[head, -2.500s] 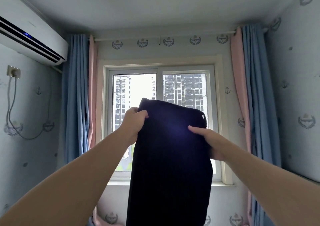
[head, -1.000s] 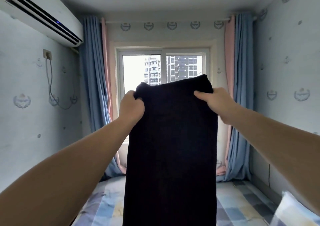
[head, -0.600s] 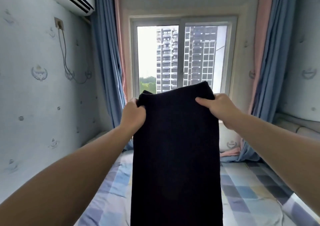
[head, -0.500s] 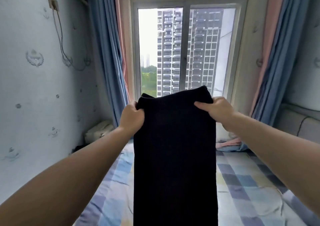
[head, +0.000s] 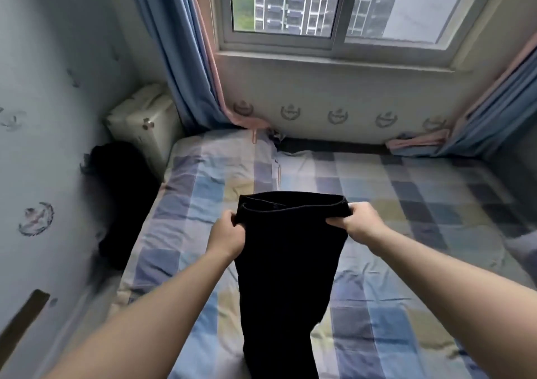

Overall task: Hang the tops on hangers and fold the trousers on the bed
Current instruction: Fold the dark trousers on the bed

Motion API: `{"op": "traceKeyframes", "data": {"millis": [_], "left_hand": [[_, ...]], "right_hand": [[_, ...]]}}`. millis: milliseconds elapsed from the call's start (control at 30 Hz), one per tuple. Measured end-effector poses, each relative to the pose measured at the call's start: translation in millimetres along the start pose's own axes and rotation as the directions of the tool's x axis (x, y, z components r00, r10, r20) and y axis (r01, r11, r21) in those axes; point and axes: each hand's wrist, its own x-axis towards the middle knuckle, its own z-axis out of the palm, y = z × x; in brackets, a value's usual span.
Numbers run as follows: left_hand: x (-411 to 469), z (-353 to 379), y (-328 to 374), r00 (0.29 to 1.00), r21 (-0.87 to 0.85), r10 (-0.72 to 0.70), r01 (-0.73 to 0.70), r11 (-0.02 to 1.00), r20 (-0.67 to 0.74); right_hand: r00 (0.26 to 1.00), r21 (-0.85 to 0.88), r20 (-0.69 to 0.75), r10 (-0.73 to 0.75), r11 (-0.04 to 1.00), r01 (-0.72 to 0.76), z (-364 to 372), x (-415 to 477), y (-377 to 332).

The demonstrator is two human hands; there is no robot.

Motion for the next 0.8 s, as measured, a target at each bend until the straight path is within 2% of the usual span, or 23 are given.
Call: {"op": "traceKeyframes", "data": {"millis": [133,300,400,567,800], "left_hand": [[106.4,32.1,-51.4,0.995,0.054,-0.094,0.096,0.994,-0.031],[236.7,84.0,-124.5,0.980,-0.078,-0.174,0.167,0.983,-0.095],[271.1,114.9,-172.3,0.989,-0.020,-0.143,0.143,0.990,-0.037],[246.7,164.8,-239.4,0.979,0.131,-0.111,0.089,0.987,0.173],[155.3,181.7,-256.1,0.968,0.308,-0.057,-0.022,0.951,0.246]], "right_hand": [[0.995,0.096,-0.055,0.082,0.992,-0.076,69.9,107.3,23.5],[0.989,0.175,-0.132,0.073,0.983,-0.049,166.3,233.8,57.1],[0.998,0.127,-0.036,0.055,0.991,-0.050,214.4,264.9,88.0],[0.986,-0.060,0.164,0.011,0.998,-0.001,254.8,250.1,157.0],[0.965,-0.397,0.262,-0.005,0.911,0.112,232.2,188.5,220.1]]}}
